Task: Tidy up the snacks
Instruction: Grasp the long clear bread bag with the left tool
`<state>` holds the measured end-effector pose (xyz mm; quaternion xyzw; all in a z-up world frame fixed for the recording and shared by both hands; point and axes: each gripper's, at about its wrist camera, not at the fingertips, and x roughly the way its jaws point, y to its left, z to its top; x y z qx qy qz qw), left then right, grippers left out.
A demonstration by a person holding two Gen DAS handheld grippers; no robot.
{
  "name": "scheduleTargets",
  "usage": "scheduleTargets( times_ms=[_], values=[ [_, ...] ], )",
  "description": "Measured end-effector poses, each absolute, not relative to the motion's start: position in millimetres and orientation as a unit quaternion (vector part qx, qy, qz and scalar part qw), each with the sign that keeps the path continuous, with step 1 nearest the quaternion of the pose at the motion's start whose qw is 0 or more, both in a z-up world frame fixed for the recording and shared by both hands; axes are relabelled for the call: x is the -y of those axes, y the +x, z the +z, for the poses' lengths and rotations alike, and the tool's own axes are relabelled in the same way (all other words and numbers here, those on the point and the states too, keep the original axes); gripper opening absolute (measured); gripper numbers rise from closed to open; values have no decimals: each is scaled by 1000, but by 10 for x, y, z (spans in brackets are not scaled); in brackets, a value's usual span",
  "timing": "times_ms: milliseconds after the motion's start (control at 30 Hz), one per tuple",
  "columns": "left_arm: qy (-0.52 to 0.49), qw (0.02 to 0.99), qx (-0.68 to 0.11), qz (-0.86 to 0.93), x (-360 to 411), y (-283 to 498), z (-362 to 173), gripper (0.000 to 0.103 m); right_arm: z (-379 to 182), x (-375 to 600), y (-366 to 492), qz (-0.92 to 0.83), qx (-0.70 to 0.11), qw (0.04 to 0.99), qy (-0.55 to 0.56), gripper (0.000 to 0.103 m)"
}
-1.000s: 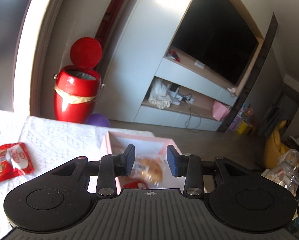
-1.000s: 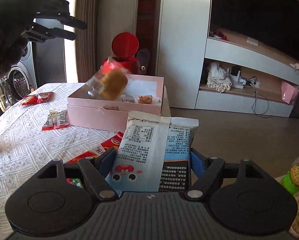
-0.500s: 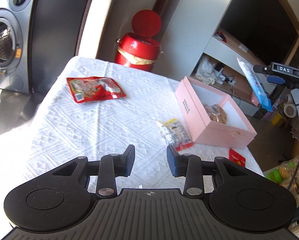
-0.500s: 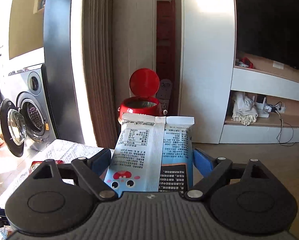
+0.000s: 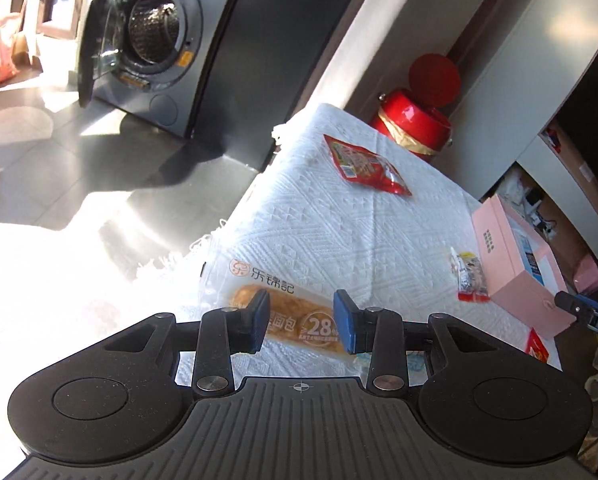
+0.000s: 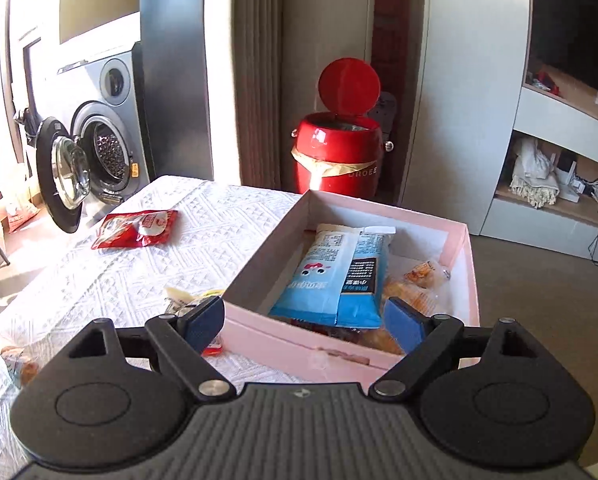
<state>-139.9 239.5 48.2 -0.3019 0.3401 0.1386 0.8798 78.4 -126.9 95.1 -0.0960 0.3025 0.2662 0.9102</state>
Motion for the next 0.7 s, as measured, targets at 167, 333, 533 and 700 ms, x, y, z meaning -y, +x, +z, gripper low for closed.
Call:
scheduleTargets(
  times_ms=[167, 333, 533, 700],
  values=[
    [-317, 870, -347, 151, -2442, -1248, 319, 39, 731, 1131, 456, 296, -314, 894, -118, 88],
    [-303, 882, -336, 134, -2362, -907, 273, 44, 619, 1058, 218, 297, -298, 895, -145, 88],
    [-240, 903, -341, 106, -2035, -362, 273, 48, 488, 1148, 184, 296, -322, 889, -133, 88],
    [-169, 913, -368, 49, -1647, -67, 243, 47, 342, 1201, 147, 284, -332, 889, -138, 88]
  ],
)
